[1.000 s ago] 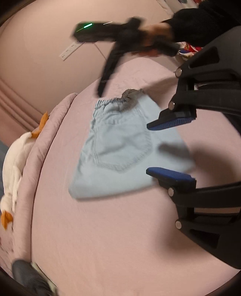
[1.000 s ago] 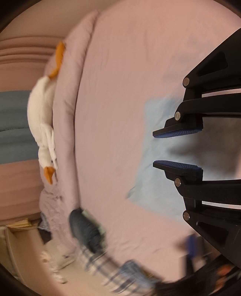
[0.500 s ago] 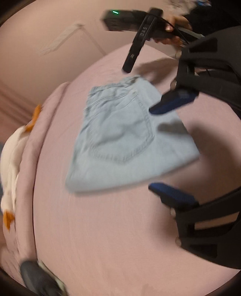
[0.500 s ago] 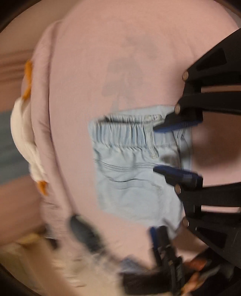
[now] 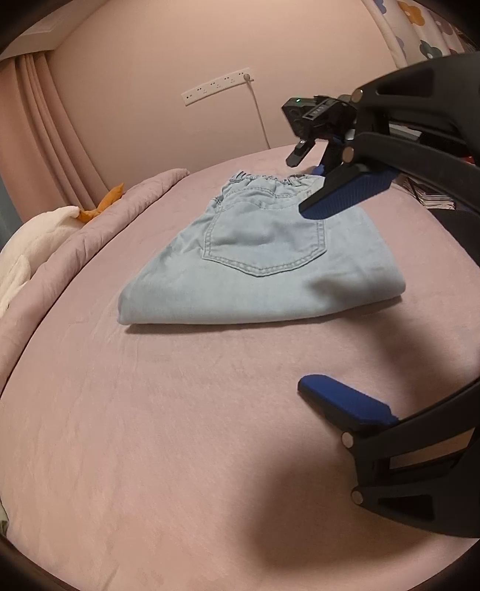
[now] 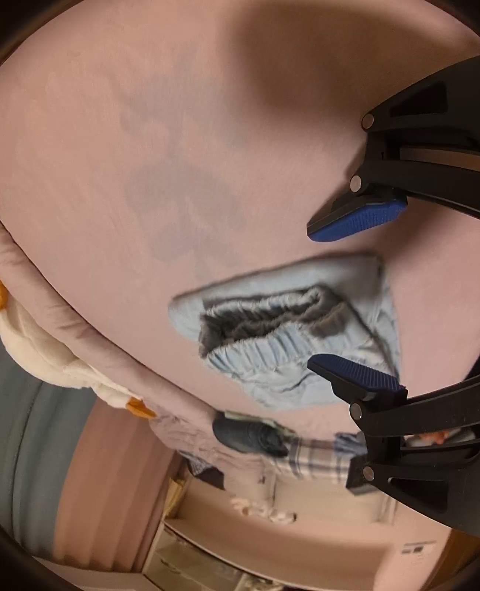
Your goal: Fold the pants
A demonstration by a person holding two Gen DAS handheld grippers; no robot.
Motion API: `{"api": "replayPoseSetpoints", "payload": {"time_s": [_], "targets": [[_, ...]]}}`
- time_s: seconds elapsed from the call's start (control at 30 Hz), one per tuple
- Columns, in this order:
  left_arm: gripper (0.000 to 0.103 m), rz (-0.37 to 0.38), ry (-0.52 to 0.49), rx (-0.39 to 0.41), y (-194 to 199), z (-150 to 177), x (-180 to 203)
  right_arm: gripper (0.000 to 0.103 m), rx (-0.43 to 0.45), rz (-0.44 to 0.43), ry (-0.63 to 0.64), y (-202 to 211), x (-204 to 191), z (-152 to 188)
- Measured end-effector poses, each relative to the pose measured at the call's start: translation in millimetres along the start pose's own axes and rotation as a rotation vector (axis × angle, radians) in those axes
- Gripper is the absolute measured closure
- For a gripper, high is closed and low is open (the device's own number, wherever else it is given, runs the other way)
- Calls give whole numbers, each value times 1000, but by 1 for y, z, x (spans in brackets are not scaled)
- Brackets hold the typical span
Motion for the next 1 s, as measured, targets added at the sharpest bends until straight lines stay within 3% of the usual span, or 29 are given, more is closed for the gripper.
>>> {"api": "replayPoseSetpoints", "payload": {"time_s": [0.27, 0.73, 1.0], "targets": [[16, 30, -49, -9, -23, -14, 7, 37, -96, 1, 27, -25, -16, -6], [15, 60, -117, -21, -53, -27, 23, 35, -126, -15, 92, -43, -26, -14], [14, 84, -134, -25, -67, -31, 33, 25, -155, 0, 179, -60, -41, -13]]}}
Point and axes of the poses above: each gripper's, at about its wrist camera, not at the fingertips, and y roughly against the way its jaws point, x to its right, z to its underside, the point moved 9 cm from there along -y, roughly the way its jaws point, and after that the axes turned 7 degrees about -y, right-handed, at the moved point
